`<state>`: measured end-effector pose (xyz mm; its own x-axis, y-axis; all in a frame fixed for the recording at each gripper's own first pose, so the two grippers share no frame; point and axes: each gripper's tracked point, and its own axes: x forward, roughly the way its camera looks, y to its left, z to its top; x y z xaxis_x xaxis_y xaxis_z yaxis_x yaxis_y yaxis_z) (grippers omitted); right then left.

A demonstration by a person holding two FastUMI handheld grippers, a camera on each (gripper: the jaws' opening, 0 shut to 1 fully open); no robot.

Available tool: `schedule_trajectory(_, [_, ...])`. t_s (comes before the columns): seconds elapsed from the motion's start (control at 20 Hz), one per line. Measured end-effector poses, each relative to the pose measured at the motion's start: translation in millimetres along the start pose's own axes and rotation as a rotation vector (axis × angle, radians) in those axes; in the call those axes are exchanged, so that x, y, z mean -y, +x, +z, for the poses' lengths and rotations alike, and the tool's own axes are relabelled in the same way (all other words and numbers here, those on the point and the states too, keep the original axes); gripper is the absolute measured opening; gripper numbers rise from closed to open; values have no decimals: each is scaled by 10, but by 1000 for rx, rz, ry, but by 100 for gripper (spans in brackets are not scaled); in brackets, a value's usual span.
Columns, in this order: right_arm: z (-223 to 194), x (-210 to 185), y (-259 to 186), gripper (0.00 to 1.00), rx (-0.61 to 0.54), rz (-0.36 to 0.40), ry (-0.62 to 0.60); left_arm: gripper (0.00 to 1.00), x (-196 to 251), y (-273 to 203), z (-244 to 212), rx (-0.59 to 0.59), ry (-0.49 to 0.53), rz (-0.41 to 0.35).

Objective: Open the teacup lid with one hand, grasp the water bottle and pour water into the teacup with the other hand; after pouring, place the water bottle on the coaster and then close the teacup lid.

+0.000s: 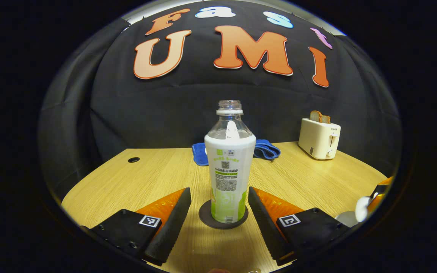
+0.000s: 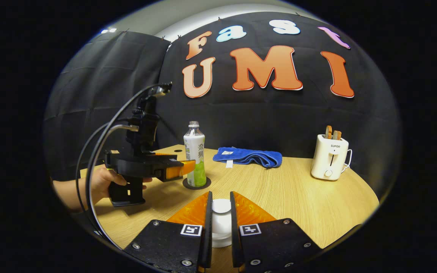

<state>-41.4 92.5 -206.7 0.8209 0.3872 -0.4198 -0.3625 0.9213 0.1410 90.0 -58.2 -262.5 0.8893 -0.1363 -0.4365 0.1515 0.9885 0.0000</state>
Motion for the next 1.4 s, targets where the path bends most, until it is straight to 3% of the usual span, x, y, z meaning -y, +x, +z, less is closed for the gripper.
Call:
schedule_trajectory(0.65, [-262,-125,143,22,-61,-19,-79,96,-10,-402,135,62,-17,-10])
schedule_trajectory(0.95, [-256,-110,118,27,-64,-35,-83,95,-10,-530,225,90,-23,-7])
schedule_trajectory(1.05, [-169,-130,101,34,-38,-28,-74,97,-13,-566,252,99,-22,-8])
schedule_trajectory(1.2, [31,-47,37,57,14,-59,-71,96,-16,-650,342,113,-27,-3])
schedule_trajectory(1.25, [118,-16,17,55,31,-72,-72,95,-24,-677,387,123,-27,3])
schedule_trajectory(1.3, [216,25,-3,65,53,-89,-73,96,-48,-739,442,137,-26,13])
schedule_trajectory(1.4, [445,134,-62,74,99,-129,-79,96,-41,-838,579,168,-25,11])
